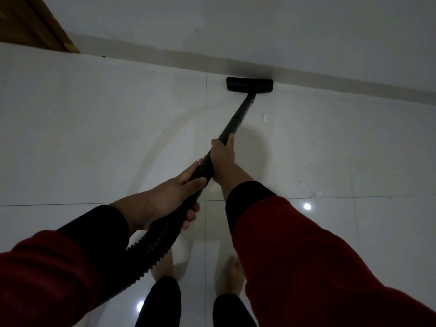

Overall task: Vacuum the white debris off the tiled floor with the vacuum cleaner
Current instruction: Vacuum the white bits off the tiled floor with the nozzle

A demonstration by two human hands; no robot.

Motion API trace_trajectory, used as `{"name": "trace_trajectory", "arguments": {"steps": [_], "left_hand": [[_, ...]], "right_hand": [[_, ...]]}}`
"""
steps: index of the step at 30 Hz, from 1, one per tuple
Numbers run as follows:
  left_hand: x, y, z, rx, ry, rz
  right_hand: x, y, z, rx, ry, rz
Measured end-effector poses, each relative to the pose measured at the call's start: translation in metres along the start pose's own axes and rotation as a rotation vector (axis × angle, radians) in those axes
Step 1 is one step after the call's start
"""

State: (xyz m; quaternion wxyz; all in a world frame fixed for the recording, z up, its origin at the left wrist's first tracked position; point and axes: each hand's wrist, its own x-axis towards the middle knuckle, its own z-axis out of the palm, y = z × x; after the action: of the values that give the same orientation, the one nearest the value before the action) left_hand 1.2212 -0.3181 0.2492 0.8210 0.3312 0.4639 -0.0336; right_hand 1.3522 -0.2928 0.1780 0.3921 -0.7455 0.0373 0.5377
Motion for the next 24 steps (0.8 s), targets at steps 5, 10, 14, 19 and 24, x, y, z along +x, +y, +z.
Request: {"name": "trace_trajectory", "arguments": {"steps": [5,10,14,19,24], "left_hand": [[0.017,0.005,0.041,-0.032,-0.032,0.0],[0.025,0.0,0.082,-0.067,-0.008,-0.02],[0.023,-0.011,0.108,-0.074,0.018,-0.043],[0.014,-0.025,0.136,-0.073,0.019,-0.031],[0.002,-0.048,0.165,-0.085,0.018,-0.036]], "right_hand": [[0.009,-0.014,-0.044,-0.055,0.021,-0.001],[0.004,-0.018,-0.084,-0.053,0.028,0.032],[-0.003,-0.009,-0.108,-0.018,0.027,0.065],[-0.013,0.003,-0.133,-0.04,0.008,0.06],[-0.035,0.019,-0.162,-0.034,-0.003,0.083]]}}
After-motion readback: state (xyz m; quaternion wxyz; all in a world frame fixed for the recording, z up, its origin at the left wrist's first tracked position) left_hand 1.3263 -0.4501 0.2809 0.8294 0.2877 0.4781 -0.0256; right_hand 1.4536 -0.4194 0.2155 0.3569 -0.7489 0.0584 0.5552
